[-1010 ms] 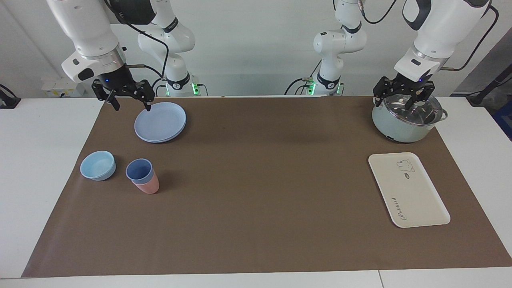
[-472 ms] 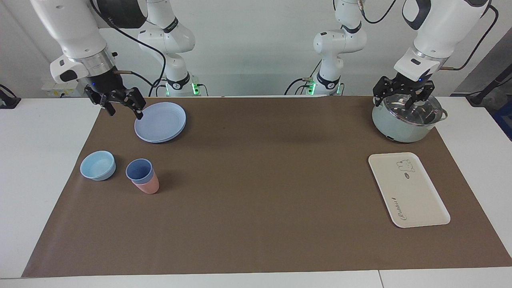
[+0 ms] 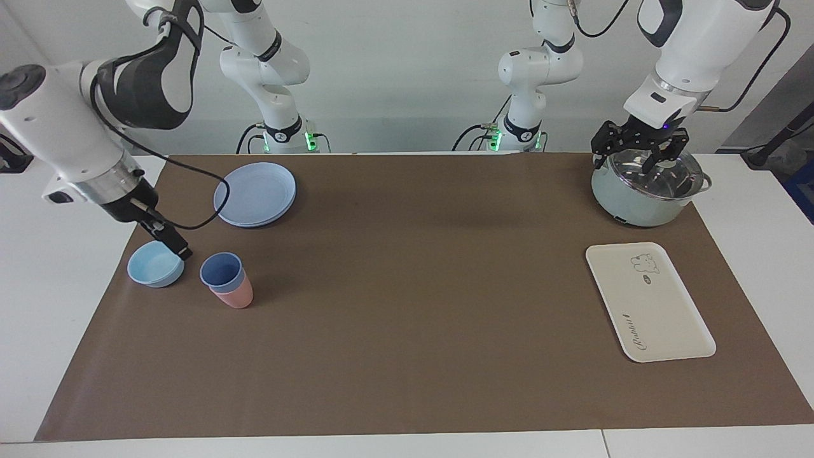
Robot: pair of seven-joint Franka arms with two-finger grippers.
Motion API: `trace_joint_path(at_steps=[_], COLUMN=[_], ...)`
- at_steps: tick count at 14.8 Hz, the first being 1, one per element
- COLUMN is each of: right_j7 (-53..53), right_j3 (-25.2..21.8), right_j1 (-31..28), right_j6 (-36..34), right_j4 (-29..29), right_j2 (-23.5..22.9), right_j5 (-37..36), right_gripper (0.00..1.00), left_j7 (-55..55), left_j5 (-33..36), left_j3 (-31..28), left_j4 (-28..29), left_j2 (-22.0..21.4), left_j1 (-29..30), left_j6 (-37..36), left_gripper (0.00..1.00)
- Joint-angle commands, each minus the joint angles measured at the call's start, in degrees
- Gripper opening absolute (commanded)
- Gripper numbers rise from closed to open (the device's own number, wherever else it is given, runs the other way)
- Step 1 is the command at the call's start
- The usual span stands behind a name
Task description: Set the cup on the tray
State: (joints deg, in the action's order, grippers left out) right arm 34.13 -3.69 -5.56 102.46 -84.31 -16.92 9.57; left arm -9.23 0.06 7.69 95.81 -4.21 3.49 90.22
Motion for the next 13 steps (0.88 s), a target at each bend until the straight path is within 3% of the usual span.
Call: trace_joint_path(at_steps=[1,7,13], right_j7=[5.1,5.2,5.3], right_j3=[0.4,1.1,0.9], right_j1=[-2.9,-7.5,-9.2], right_j6=[-1.2,-2.8,-6.6], right_j4=[9.0,13.8,13.5], right_j2=[-8.1,-18.0,-23.2], right_j5=[4.1,11.4,19.9], right_gripper=[0.91,0.91,0.91], left_j7=[-0.3,-0.2,-0.4], left_j5=[-0.5,-0.5,-0.5], left_j3=[-0.2,-0.2,0.1], left_j4=[1.8,2.4,6.3], left_j2=[-1.8,-1.9,-3.6], left_j1=[-0.1,-0.1,-0.6], left_j6=[-0.1,0.4,3.2], left_gripper=[1.00,1.00,1.00])
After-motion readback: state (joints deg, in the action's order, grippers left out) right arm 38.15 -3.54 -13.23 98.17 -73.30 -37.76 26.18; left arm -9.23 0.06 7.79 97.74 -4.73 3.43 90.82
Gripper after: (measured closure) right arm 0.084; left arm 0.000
